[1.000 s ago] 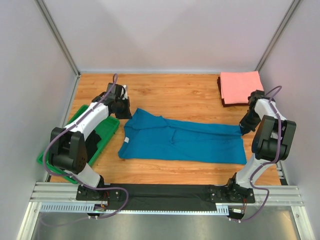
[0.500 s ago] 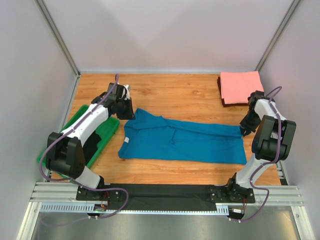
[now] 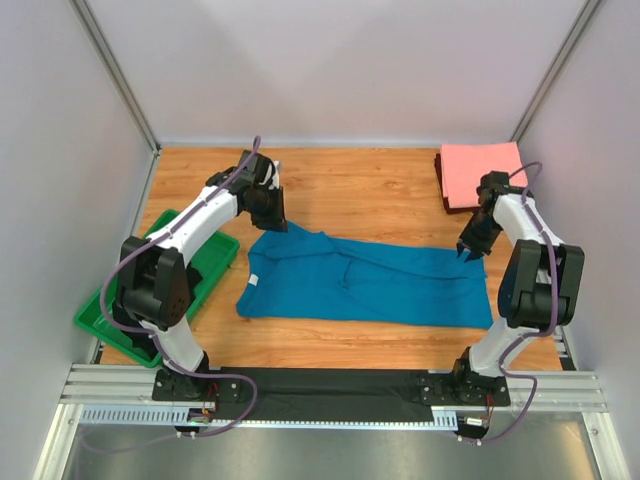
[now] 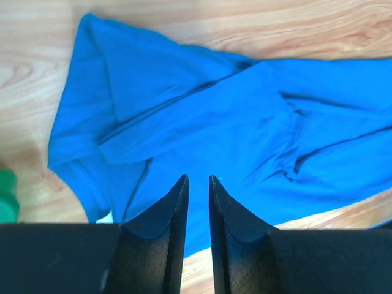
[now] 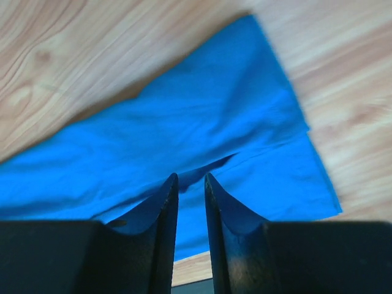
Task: Fold and stack the t-shirts
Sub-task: Fold the tshirt
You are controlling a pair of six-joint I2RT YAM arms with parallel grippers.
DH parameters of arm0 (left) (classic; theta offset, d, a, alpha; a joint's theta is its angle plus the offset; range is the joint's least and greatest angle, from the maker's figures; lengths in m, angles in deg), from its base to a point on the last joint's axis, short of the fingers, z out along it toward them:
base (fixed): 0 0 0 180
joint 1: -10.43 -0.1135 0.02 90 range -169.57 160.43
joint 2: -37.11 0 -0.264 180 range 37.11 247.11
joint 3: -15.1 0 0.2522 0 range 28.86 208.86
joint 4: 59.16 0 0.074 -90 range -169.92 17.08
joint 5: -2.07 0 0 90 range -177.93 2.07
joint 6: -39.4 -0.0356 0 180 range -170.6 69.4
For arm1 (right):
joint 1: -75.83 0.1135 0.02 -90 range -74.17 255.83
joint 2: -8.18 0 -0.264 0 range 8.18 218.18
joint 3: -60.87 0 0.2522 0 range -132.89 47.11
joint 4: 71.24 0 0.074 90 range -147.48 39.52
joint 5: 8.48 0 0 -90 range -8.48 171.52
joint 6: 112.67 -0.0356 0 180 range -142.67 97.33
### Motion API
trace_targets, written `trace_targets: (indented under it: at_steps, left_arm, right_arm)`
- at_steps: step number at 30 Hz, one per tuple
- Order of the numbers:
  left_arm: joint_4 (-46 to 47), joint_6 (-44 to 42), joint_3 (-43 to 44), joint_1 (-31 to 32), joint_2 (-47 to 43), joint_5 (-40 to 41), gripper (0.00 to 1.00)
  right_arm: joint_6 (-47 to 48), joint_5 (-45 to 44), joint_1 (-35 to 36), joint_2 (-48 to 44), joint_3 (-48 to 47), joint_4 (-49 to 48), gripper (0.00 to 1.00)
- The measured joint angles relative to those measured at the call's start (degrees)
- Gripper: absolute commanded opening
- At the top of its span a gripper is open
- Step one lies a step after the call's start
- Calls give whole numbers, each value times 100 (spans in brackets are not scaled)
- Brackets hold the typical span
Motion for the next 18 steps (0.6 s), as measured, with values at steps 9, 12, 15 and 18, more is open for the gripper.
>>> trace_targets:
  at_steps: [9,12,15,18]
  left_arm:
    - [-708,581,-94,-232,-343,175,34]
    - [-962,651,42,-424,-313,81,34]
    - [-1276,608,459,-535,-31,72,35]
    - [-1360,560,651,-599,249,22,36]
  right_arm:
    - [328,1558,1596,72,-116,-907,36]
    - [450,1958,2391,455,-802,-1196,39]
    - [579,2323,2929,986,-1471,-1519,40]
    - [658,2695,3261,1602,-1989,-1786,41]
